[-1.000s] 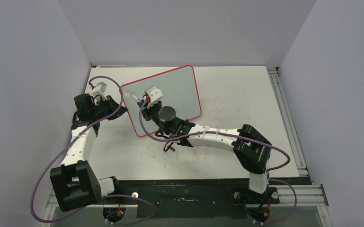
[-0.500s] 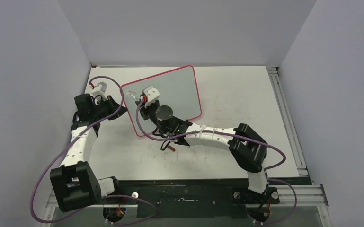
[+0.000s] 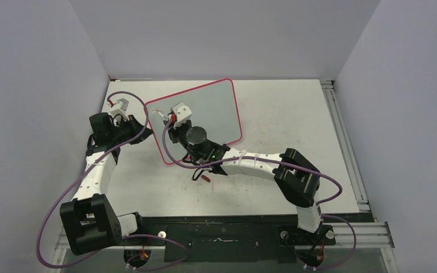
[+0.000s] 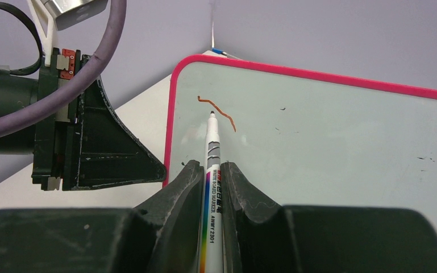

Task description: Write a sentence on the whiteboard

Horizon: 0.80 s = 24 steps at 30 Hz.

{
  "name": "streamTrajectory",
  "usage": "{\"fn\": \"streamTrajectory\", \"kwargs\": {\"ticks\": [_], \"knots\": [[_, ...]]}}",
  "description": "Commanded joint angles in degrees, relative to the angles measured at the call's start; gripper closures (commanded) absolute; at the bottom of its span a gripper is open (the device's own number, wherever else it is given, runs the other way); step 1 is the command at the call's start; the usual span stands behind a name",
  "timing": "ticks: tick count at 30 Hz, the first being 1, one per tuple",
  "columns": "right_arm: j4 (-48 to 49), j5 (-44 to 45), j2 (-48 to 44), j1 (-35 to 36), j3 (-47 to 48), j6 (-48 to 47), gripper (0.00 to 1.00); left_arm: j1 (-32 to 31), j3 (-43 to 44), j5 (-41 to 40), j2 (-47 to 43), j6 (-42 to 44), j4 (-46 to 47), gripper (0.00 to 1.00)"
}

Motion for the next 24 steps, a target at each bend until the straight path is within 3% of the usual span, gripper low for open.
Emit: {"fn": "streamTrajectory", "kwargs": {"ticks": [1,24], "knots": [[2.22,1.08,1.23,0.14,3.31,-0.79,0.95,-0.89,1.70,0.61,-0.94,0.54,0.53,1.00],[0.83,2.81,0.74,0.14,0.13,-0.17,0.95,-1.01,1.64,0.81,-1.26,0.54,0.74,1.00]]}}
